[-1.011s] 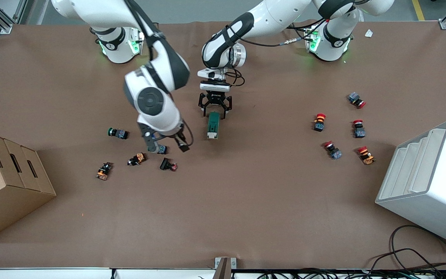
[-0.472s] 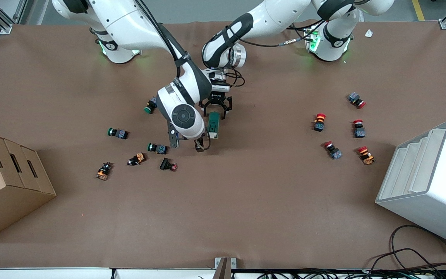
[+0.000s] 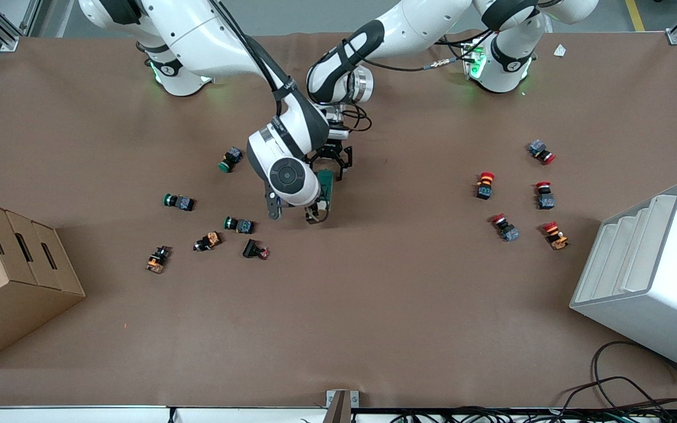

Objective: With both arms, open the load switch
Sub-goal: 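Press the white switch lever down with the right gripper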

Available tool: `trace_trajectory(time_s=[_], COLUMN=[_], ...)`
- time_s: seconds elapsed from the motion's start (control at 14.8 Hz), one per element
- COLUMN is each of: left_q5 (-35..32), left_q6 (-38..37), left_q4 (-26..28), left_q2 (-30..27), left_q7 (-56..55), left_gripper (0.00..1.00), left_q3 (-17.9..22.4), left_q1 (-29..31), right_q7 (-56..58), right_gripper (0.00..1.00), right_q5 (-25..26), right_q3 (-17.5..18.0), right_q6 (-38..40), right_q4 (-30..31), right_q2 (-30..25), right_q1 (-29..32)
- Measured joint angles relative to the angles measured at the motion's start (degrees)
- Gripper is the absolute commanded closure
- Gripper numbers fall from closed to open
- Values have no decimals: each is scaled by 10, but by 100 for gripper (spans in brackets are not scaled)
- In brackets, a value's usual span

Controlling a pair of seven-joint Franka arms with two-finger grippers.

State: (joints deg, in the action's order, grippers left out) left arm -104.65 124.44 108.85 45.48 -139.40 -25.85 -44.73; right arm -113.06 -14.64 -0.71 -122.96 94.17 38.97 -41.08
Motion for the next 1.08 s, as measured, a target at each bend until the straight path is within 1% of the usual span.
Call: trace_trajectory(time_s=[0.2, 0.27, 0.54, 0.67, 1.08], left_q5=[0, 0, -1, -1, -4], left_q6=[-1, -1, -1, -1, -2], left_q4=[0, 0, 1, 1, 2], left_q2=[0, 0, 0, 0, 0], left_q7=[0, 0, 0, 0, 0], left_gripper=[1, 1, 1, 1, 1], left_q3=[0, 0, 0, 0, 0], left_q1=[0, 0, 0, 0, -1], right_q7=[0, 0, 0, 0, 0], right_gripper=[0, 0, 0, 0, 0], right_q5=[-22, -25, -31, -32, -32], right_q3=[4, 4, 5, 7, 11], right_q6=[3, 14, 96, 125, 150], right_q4=[-3, -9, -49, -58, -60], right_q2=[4, 4, 4, 4, 4], right_q1=[0, 1, 1, 0, -3])
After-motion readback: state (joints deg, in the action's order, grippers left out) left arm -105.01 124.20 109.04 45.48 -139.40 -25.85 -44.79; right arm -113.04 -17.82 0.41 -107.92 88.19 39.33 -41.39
